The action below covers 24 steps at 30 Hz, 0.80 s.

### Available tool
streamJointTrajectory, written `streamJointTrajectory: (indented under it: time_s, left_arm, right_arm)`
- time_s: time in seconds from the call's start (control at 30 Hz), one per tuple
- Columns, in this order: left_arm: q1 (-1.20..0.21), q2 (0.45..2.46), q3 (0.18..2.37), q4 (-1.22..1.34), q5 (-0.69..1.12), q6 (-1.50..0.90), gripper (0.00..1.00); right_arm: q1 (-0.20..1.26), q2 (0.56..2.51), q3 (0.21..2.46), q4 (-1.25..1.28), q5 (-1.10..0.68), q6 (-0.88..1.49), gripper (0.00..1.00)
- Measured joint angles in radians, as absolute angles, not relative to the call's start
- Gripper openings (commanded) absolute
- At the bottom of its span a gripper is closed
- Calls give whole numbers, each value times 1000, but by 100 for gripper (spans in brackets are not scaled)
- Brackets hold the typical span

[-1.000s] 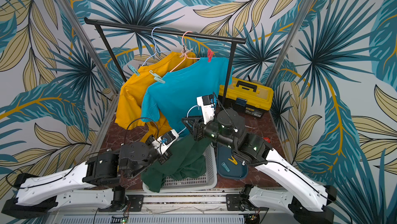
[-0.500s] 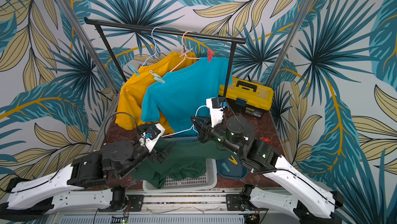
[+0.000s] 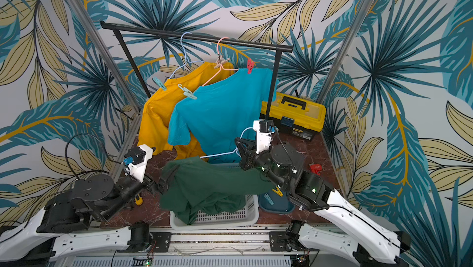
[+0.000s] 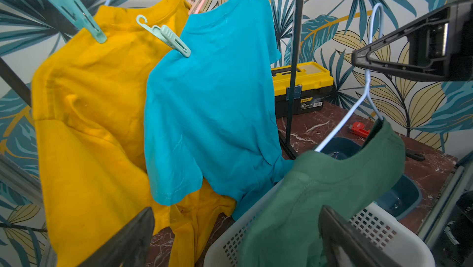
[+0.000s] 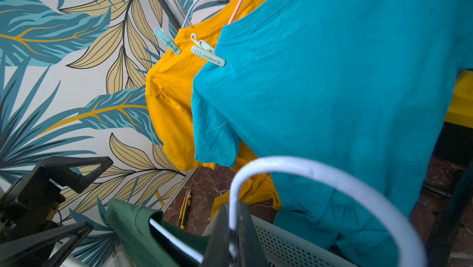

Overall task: Remove the clothespins securing t-shirts to the hanger
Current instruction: Adjust the hanger, then remove the T-shirt from the hanger.

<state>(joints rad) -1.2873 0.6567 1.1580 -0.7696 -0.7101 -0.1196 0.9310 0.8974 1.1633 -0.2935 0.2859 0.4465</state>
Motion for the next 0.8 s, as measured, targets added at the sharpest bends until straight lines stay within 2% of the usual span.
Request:
streamJointTrajectory:
  time_s: [0.23, 0.43, 0.8]
  left_arm:
    - [-1287, 616, 1093, -857, -678, -239, 100]
    - [-1287, 593, 1032, -885, -696, -288, 80]
    - [-1287, 582, 997, -888, -723, -279, 77]
  right_arm:
    - [931, 860, 1109, -240, 316, 466, 0]
    - [931, 829, 1095, -231, 322, 471, 0]
    - [931, 810, 1091, -229, 318, 475, 0]
